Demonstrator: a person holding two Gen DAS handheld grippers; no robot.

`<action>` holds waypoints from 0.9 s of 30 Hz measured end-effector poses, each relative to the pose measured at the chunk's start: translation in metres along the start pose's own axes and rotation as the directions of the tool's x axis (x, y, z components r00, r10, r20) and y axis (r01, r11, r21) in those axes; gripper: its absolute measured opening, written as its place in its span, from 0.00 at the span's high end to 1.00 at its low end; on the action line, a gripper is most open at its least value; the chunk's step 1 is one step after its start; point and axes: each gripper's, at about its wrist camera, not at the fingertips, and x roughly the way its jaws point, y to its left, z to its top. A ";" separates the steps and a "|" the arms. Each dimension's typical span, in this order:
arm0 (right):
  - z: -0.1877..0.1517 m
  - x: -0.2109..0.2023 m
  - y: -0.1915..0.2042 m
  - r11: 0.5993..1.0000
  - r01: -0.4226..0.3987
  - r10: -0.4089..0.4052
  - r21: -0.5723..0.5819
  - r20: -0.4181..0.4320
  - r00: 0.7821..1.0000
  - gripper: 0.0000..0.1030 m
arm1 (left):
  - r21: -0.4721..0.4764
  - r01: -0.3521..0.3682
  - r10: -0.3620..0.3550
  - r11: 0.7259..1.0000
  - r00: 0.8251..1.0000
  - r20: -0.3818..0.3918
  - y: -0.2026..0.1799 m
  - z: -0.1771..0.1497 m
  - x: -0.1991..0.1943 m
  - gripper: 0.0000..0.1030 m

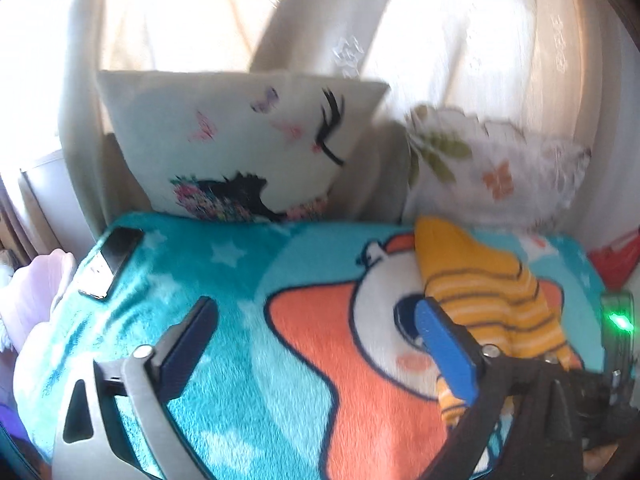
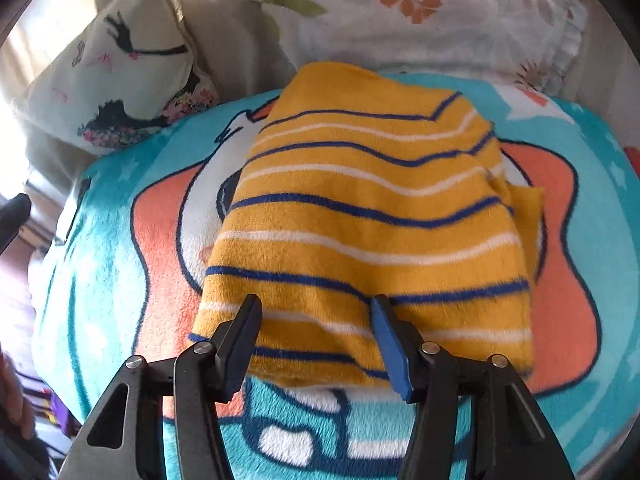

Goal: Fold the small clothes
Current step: 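Open the right gripper and withdraw both grippers from the sweater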

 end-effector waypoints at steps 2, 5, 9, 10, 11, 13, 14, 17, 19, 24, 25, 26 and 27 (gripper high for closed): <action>-0.006 -0.014 -0.004 0.999 0.000 0.000 0.035 0.015 1.000 0.40 | -0.026 0.035 -0.035 0.999 0.999 -0.005 0.002 0.004 0.000 0.01; -0.013 -0.030 -0.008 0.998 0.024 -0.026 0.058 0.039 0.999 0.39 | -0.018 0.047 -0.047 0.999 0.999 -0.002 -0.003 0.009 -0.004 0.01; -0.021 -0.049 -0.017 0.997 0.064 -0.067 0.053 0.055 0.996 0.36 | 0.041 0.003 -0.007 0.999 0.996 0.084 -0.024 0.011 -0.025 0.01; -0.023 -0.051 -0.020 0.996 0.068 -0.071 0.052 0.057 0.996 0.36 | 0.054 -0.012 0.006 0.998 0.994 0.106 -0.030 0.011 -0.031 0.01; -0.024 -0.054 -0.023 0.996 0.070 -0.073 0.051 0.061 0.996 0.36 | 0.062 -0.031 0.023 0.998 0.992 0.125 -0.035 0.011 -0.037 0.00; -0.026 -0.059 -0.029 0.997 0.065 -0.068 0.050 0.065 0.996 0.36 | 0.065 -0.072 0.061 0.995 0.986 0.158 -0.045 0.011 -0.050 0.00; -0.027 -0.062 -0.032 0.997 0.060 -0.063 0.047 0.067 0.996 0.36 | 0.061 -0.090 0.078 0.994 0.982 0.170 -0.049 0.010 -0.055 0.00; -0.028 -0.068 -0.035 0.999 0.042 -0.043 0.016 0.075 0.996 0.36 | 0.030 -0.135 0.127 0.990 0.971 0.204 -0.058 0.007 -0.076 0.00; -0.030 -0.073 -0.036 0.999 0.037 -0.036 -0.020 0.076 0.996 0.36 | -0.009 -0.128 0.127 0.992 0.972 0.200 -0.063 0.005 -0.086 0.00; -0.033 -0.083 -0.039 0.997 0.012 -0.006 -0.080 0.077 0.997 0.34 | -0.067 -0.078 0.081 0.995 0.996 0.043 -0.070 -0.007 -0.079 0.00; -0.034 -0.084 -0.041 0.996 0.008 -0.002 -0.091 0.075 0.997 0.34 | -0.054 -0.082 0.083 0.995 0.996 0.026 -0.075 -0.011 -0.077 0.00; -0.036 -0.085 -0.044 0.995 0.005 0.002 -0.101 0.072 0.997 0.34 | -0.039 -0.093 0.093 0.995 0.996 0.013 -0.081 -0.016 -0.077 0.00; -0.037 -0.086 -0.044 0.994 0.003 0.004 -0.107 0.070 0.998 0.34 | -0.027 -0.094 0.094 0.995 0.996 0.001 -0.086 -0.021 -0.076 0.00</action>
